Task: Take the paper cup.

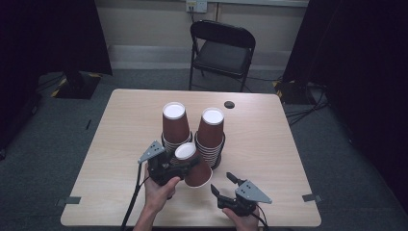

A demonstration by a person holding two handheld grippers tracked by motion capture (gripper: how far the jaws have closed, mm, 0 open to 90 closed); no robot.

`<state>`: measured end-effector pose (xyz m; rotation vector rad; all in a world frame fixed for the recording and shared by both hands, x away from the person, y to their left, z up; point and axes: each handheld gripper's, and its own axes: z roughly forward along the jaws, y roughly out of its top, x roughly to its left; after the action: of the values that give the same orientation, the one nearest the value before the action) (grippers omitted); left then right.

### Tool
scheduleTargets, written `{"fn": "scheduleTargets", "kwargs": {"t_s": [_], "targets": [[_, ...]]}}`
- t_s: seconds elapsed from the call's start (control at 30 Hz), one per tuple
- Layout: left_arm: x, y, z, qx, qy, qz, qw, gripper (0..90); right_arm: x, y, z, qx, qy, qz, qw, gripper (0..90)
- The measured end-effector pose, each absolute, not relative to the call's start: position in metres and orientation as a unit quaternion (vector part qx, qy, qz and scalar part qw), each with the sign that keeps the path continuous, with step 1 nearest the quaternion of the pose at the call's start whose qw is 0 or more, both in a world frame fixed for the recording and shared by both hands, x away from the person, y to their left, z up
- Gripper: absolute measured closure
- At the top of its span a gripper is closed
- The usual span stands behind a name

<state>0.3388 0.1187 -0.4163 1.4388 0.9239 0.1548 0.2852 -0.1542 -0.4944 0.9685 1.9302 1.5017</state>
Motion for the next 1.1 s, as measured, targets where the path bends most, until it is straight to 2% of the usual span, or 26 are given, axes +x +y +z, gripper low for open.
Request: {"fn": "scheduleTargets", "kwargs": {"t_s": [0.2,0.33,0.7,0.97,1.1], "targets": [[0.333,0.127,-0.425,0.615,0.42,0.055,0.665,22.5,0.283,-0.149,-0.493,0.339,0.709,0.574,0.233,32.5],[0.327,0.132,-0.432,0.589,0.434,0.028,0.681,22.5,0.282,-0.145,-0.492,0.32,0.703,0.598,0.212,36.8],[0.324,0.137,-0.441,0.566,0.455,-0.003,0.688,22.5,0.284,-0.141,-0.488,0.286,0.691,0.638,0.183,41.9],[0.318,0.134,-0.436,0.55,0.461,-0.008,0.696,22.4,0.291,-0.134,-0.484,0.264,0.676,0.661,0.188,45.5],[0.314,0.129,-0.43,0.568,0.446,-0.007,0.692,22.5,0.297,-0.13,-0.484,0.263,0.677,0.659,0.193,47.7]]}}
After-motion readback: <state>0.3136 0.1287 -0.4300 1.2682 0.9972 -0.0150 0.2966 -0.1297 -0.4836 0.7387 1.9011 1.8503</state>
